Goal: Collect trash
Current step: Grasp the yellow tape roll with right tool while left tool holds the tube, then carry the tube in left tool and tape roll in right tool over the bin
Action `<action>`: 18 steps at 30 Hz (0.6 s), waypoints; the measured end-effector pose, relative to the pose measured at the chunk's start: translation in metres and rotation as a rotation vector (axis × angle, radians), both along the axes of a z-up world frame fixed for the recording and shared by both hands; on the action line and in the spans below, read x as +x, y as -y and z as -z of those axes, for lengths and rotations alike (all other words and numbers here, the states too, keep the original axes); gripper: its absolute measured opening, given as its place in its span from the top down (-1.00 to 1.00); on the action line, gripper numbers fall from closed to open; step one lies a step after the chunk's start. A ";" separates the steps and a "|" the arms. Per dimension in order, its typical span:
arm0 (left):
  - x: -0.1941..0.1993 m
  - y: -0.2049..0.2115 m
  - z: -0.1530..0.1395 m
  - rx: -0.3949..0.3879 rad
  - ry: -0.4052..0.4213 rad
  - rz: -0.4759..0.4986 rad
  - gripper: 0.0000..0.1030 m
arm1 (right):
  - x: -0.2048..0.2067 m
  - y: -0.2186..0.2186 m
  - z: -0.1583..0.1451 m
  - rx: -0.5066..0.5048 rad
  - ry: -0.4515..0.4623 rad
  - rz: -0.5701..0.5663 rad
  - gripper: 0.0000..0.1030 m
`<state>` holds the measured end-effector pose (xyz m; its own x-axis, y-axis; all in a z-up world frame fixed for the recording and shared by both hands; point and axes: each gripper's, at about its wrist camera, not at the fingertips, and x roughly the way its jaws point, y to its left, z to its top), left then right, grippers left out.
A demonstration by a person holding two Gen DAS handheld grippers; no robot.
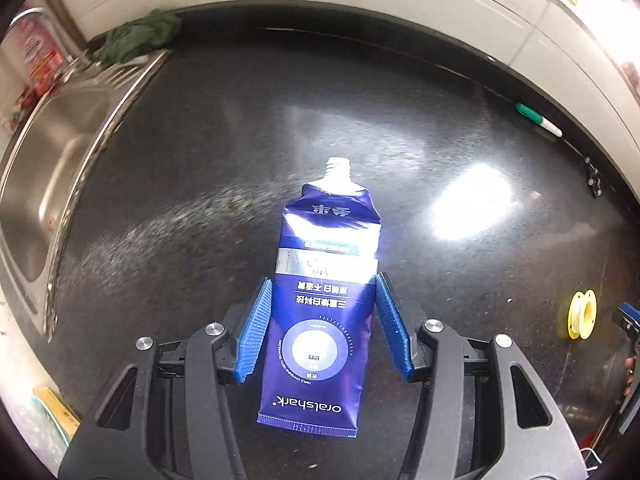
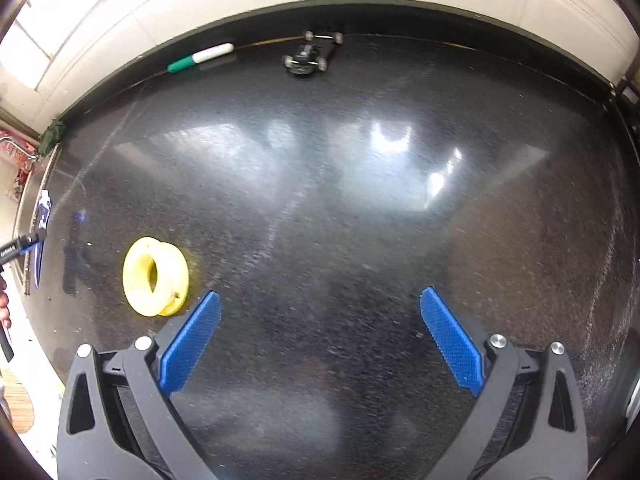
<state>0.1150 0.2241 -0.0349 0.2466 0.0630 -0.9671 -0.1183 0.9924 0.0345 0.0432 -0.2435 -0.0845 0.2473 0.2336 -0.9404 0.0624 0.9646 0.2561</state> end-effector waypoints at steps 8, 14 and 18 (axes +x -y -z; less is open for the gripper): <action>-0.084 -0.075 -0.029 0.006 0.063 -0.201 0.00 | 0.021 -0.072 0.003 -0.028 0.009 -0.202 -0.89; -0.145 -0.104 -0.040 0.018 0.074 -0.322 0.00 | 0.032 -0.120 0.005 -0.147 0.066 -0.355 0.31; -0.182 -0.131 -0.049 0.025 0.084 -0.420 0.00 | 0.048 -0.130 0.000 -0.091 0.027 -0.349 0.70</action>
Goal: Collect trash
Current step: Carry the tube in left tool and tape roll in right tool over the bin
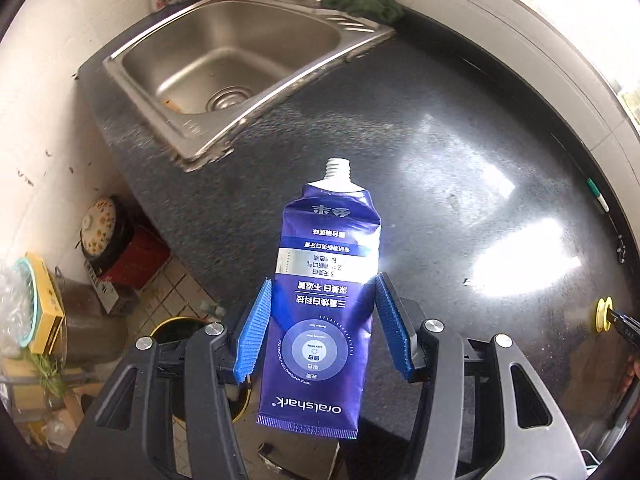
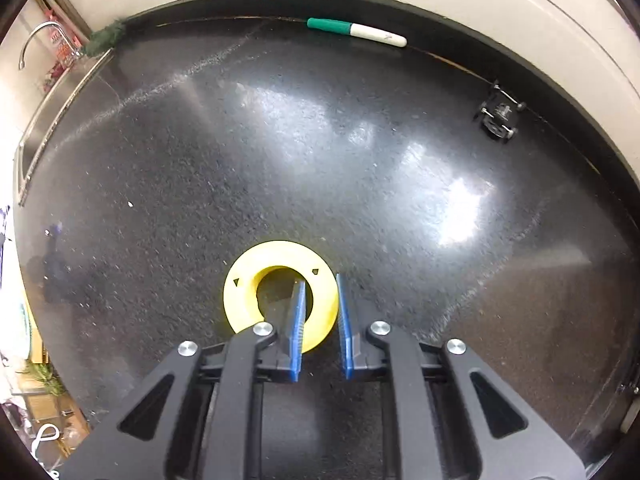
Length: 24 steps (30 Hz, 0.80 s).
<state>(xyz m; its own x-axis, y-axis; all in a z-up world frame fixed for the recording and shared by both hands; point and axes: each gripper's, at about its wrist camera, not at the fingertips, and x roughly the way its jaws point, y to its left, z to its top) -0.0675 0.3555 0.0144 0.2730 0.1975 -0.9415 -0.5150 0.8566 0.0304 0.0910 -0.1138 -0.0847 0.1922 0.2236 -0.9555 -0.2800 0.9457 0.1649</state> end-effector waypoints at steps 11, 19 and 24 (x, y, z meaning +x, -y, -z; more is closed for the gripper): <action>-0.087 -0.046 -0.025 0.027 0.028 -0.204 0.00 | 0.051 -0.063 -0.053 -0.001 0.094 -0.130 0.70; -0.148 -0.054 -0.033 0.039 0.006 -0.307 0.00 | 0.040 -0.176 -0.075 0.046 0.115 -0.334 0.70; -0.198 -0.052 -0.035 0.021 0.014 -0.397 0.00 | -0.003 -0.273 -0.087 0.085 0.123 -0.535 0.70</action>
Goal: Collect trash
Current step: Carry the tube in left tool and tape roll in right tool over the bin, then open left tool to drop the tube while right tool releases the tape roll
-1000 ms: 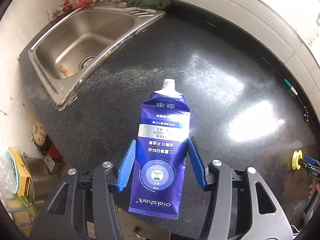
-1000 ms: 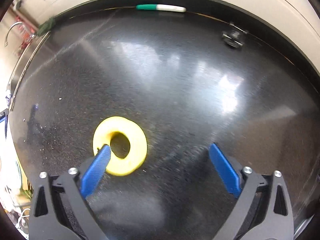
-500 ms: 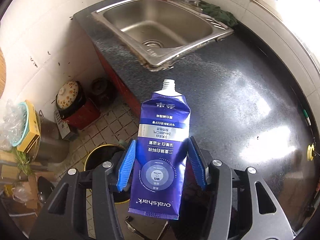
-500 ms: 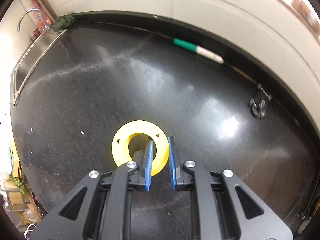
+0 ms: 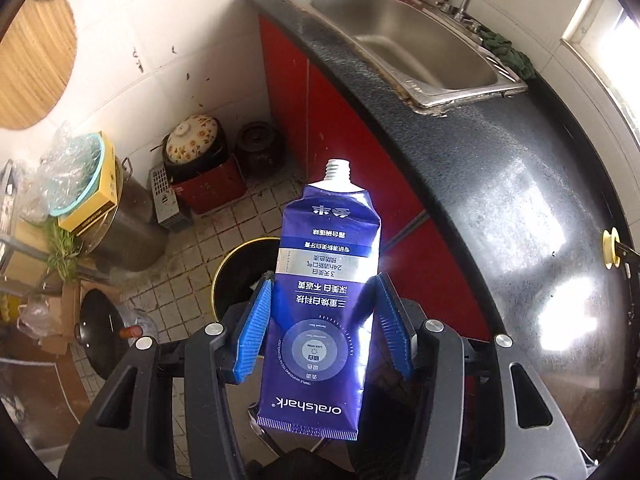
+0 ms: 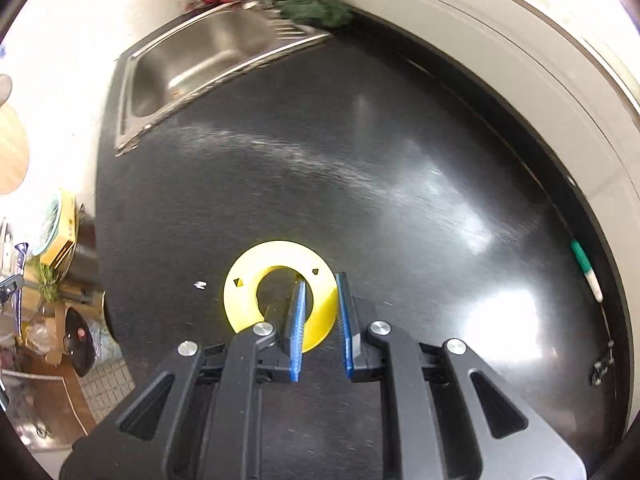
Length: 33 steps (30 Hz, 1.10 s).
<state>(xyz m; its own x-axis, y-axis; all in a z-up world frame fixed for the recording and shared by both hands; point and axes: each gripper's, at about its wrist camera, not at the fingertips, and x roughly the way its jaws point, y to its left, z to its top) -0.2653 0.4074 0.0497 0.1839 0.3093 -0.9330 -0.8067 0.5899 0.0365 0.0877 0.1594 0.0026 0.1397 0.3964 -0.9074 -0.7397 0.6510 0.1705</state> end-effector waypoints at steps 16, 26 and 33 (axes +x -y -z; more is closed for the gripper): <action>-0.130 -0.005 0.036 -0.086 -0.019 -0.260 0.00 | -0.216 -0.230 -0.007 0.026 -0.027 -0.592 0.70; -0.129 -0.027 0.066 -0.147 0.020 -0.285 0.00 | -0.261 -0.271 0.016 -0.018 -0.096 -0.667 0.70; -0.108 -0.041 0.077 -0.175 0.037 -0.252 -0.78 | -0.264 -0.296 0.005 0.033 -0.250 -0.626 -0.36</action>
<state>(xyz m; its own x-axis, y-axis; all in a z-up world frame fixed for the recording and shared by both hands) -0.3735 0.4481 -0.0271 0.1571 0.1844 -0.9702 -0.9270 0.3662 -0.0805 -0.1759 0.4556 -0.0026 -0.3379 0.3620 -0.8688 -0.9115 0.1042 0.3980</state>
